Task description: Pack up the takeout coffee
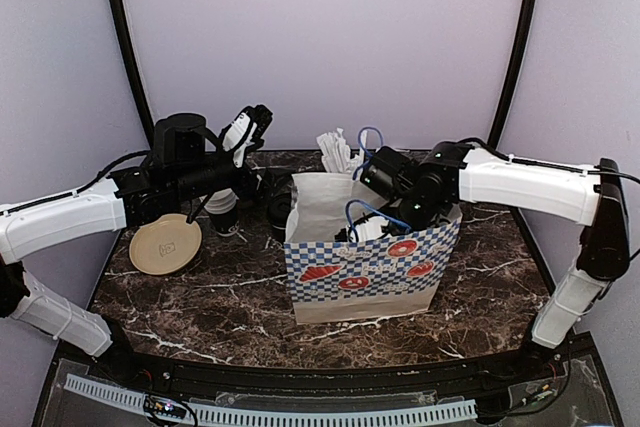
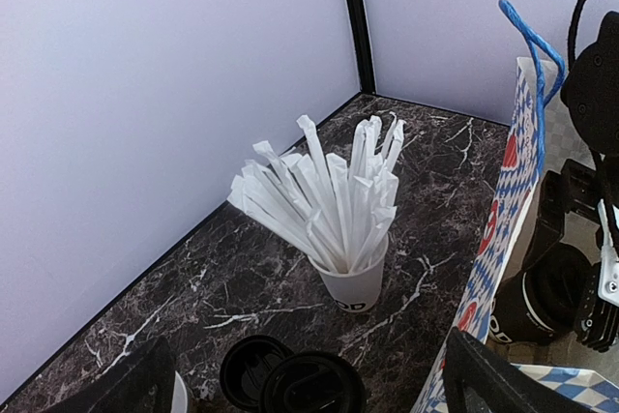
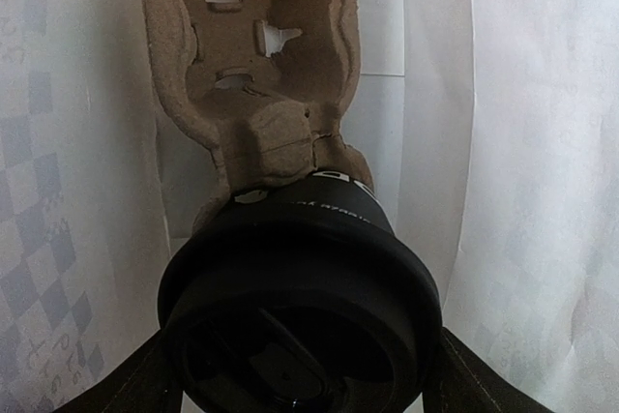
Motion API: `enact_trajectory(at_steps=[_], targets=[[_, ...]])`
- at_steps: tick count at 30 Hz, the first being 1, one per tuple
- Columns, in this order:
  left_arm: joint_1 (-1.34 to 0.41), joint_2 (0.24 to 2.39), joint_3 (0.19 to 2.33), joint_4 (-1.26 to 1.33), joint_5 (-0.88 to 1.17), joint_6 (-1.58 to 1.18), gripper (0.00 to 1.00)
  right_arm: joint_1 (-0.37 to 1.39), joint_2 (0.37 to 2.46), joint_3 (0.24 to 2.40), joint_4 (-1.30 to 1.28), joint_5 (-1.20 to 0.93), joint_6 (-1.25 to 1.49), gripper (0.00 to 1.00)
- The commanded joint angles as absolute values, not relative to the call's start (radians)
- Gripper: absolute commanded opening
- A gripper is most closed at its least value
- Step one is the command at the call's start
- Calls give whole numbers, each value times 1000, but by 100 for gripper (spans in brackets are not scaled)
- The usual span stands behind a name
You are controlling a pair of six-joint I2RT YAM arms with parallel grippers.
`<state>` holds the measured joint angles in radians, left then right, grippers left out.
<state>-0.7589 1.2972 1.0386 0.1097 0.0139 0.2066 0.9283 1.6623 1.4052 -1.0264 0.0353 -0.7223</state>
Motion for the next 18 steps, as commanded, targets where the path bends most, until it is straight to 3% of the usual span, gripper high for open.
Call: enact_trajectory(at_steps=[1, 9, 13, 18], targets=[[-752, 1276, 1030, 101, 12, 216, 99, 926, 1706, 1430, -1099, 10, -719, 67], [-752, 1278, 1032, 100, 12, 215, 99, 922, 1684, 1520, -1213, -86, -765, 84], [-752, 1280, 1031, 100, 12, 220, 99, 925, 1679, 1608, -1257, -122, -760, 98], [-751, 1285, 1032, 98, 12, 226, 99, 926, 1688, 1705, -1291, -127, -741, 98]])
